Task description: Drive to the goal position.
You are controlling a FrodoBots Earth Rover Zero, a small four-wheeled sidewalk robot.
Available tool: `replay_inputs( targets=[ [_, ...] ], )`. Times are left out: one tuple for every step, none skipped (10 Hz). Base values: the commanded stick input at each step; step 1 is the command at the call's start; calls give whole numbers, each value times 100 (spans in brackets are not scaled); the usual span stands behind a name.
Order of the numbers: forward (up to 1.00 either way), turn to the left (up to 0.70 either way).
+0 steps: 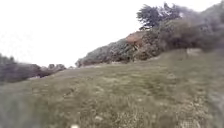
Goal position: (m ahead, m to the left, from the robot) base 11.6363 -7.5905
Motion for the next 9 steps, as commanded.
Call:
replay_inputs(
  targets=[
    [70, -14],
    [70, -14],
    [70, -14],
    [70, -14],
    [70, -14],
    [70, -14],
    [70, -14],
    [70, -14],
    [70, -14]
  ],
)
